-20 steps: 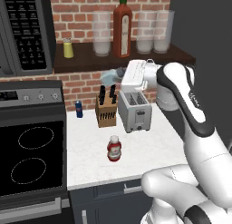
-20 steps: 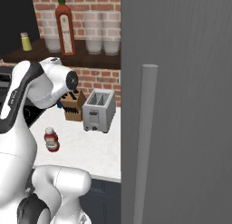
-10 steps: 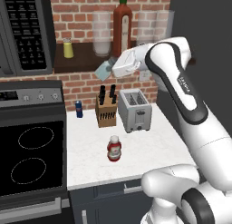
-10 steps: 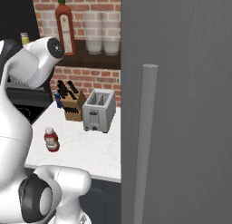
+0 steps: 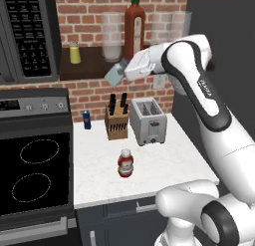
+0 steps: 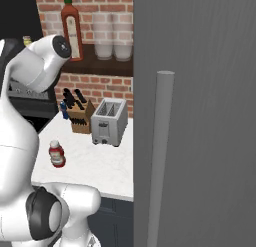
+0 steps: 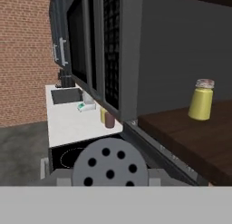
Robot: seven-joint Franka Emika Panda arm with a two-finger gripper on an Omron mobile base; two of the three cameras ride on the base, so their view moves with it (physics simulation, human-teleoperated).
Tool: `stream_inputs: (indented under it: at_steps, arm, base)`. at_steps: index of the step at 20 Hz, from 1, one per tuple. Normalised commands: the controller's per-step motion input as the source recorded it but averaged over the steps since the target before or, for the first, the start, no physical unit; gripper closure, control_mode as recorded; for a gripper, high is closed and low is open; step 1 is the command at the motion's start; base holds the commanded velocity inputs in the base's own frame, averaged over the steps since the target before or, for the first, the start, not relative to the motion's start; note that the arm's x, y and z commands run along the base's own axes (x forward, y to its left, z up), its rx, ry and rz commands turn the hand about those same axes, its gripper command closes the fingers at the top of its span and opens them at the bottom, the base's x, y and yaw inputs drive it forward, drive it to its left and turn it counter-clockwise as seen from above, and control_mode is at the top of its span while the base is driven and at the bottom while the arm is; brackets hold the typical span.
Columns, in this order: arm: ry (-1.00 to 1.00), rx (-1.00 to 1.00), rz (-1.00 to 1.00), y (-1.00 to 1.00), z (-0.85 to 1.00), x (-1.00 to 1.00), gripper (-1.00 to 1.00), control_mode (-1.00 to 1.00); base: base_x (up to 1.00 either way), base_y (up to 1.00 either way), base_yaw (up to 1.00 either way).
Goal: Put the shaker and condiment bottle from the counter next to their counterparts in the cabinet.
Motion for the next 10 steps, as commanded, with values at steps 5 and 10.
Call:
stream_inputs:
  at_steps: [5,10]
  arm:
    - [0.03,-0.05,-0.07,0.00,0.23,0.14,1.00,-1.00]
    - [0.03,-0.04,-0.17,0.00,0.26,0.24,1.00,-1.00]
  base:
    - [0.00,0.00,0.00]
    - [0.00,0.00,0.00]
